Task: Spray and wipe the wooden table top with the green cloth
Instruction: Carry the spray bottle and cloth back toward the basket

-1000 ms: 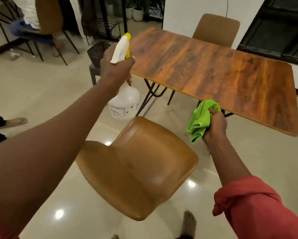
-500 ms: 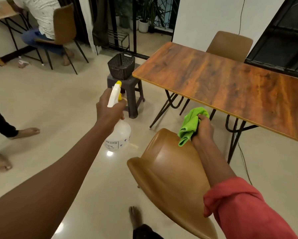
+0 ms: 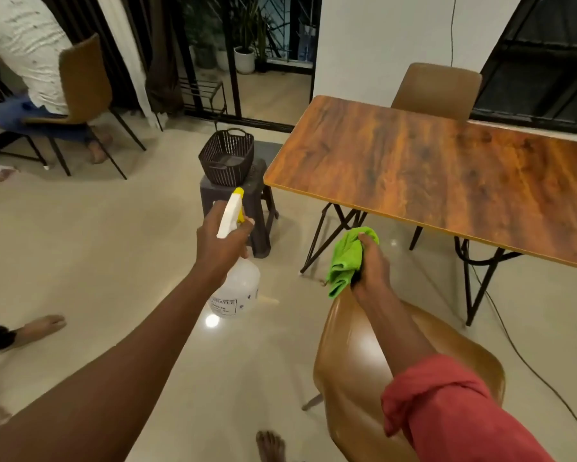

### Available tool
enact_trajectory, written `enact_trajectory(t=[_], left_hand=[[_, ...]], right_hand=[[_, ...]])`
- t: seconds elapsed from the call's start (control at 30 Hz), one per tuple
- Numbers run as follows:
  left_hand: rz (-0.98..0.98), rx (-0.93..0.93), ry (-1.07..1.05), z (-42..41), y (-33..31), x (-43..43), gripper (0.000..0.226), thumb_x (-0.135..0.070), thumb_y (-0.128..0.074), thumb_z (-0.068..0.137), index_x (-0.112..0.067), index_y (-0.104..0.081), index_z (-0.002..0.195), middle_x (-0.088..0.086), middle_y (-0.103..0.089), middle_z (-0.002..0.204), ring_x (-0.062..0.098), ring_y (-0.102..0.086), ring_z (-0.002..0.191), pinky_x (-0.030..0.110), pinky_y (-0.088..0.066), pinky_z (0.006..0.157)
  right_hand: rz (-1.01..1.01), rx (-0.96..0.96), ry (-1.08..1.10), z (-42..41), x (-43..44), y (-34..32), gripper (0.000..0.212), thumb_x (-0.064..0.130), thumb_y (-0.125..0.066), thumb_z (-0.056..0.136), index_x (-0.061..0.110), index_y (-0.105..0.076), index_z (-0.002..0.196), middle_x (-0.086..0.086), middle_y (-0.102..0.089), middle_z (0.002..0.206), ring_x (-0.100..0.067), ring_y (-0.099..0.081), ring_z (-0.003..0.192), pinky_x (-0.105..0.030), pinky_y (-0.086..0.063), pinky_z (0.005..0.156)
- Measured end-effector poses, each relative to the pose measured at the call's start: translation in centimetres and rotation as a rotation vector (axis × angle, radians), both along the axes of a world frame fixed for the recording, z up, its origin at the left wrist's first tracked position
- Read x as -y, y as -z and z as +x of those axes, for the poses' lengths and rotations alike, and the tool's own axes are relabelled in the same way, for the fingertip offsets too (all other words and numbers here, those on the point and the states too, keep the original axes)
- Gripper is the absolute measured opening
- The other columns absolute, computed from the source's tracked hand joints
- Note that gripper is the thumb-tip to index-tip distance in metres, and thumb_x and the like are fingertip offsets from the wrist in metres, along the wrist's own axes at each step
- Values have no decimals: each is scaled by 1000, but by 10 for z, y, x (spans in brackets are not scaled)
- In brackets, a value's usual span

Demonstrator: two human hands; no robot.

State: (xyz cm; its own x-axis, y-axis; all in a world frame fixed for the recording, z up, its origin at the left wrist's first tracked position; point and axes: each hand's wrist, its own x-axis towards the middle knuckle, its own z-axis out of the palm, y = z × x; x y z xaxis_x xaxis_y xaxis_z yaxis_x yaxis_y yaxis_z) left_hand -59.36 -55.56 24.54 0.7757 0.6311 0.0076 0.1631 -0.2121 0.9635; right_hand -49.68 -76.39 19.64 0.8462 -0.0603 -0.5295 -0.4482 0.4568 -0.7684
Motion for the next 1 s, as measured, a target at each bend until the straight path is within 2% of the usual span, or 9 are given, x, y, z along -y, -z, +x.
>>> enact_trajectory(t=[0.13,0.27,0.3,0.43,0.5,0.6,0.7,0.87,1.0], left_hand=[[44,14,45,25,6,-38,23,-13,-66,88,-21,-53,107,6,-52,88,21,-54,66,17,-46,46],[66,-31,99,56,16,-79,25,-19,-66,89,-37,-50,94,5,-55,91,25,-57,79,33,-53,62],[68,-40,115,63,20,-91,23,-20,-66,89,-36,-50,95,7,-57,91,25,-57,79,32,-54,64],[1,-6,178,93,33,-142,28,-13,-66,89,-37,-50,89,10,-58,85,21,-55,64,13,-47,45],[-23,22,208,111,34,-173,23,-11,-66,89,-31,-54,92,7,-58,81,20,-55,61,17,-47,45],[-41,-14,210,132,37,-220,24,-12,-66,88,-33,-54,89,2,-59,78,21,-56,62,27,-50,53],[-61,-6,208,160,33,-268,13,-18,-68,86,-26,-58,90,5,-61,78,24,-56,65,39,-53,63],[-49,36,209,211,24,-318,13,-17,-66,86,-20,-56,92,14,-59,82,27,-55,64,38,-52,61],[-48,51,225,256,22,-344,15,-26,-66,86,-34,-55,93,13,-63,90,28,-58,64,38,-55,59]], right_hand=[[-42,10,23,14,-28,1,18,18,-68,84,9,-65,100,-12,-69,93,-25,-67,78,-32,-53,62],[-74,58,65,34,-61,2,15,12,-66,87,12,-64,102,-9,-68,88,-20,-66,74,-29,-53,59],[-76,66,71,38,-73,2,16,11,-66,87,13,-64,102,-9,-68,90,-21,-66,75,-29,-53,59],[-107,86,108,66,-124,0,24,10,-67,85,10,-63,109,-14,-68,101,-27,-66,87,-39,-56,73],[-126,125,157,86,-153,-5,21,10,-68,85,13,-64,106,-14,-68,103,-27,-66,90,-43,-55,81],[-160,168,179,105,-189,-7,14,13,-68,85,18,-67,98,-12,-70,103,-29,-66,98,-47,-53,87],[-154,179,234,122,-223,-12,21,14,-68,86,15,-66,107,-13,-69,106,-29,-66,99,-47,-53,87],[-144,207,269,162,-274,-25,27,14,-66,89,12,-62,115,-13,-68,108,-27,-67,95,-48,-54,85],[-151,188,257,199,-305,-22,25,16,-67,88,10,-63,112,-14,-69,106,-29,-67,97,-49,-54,86]])
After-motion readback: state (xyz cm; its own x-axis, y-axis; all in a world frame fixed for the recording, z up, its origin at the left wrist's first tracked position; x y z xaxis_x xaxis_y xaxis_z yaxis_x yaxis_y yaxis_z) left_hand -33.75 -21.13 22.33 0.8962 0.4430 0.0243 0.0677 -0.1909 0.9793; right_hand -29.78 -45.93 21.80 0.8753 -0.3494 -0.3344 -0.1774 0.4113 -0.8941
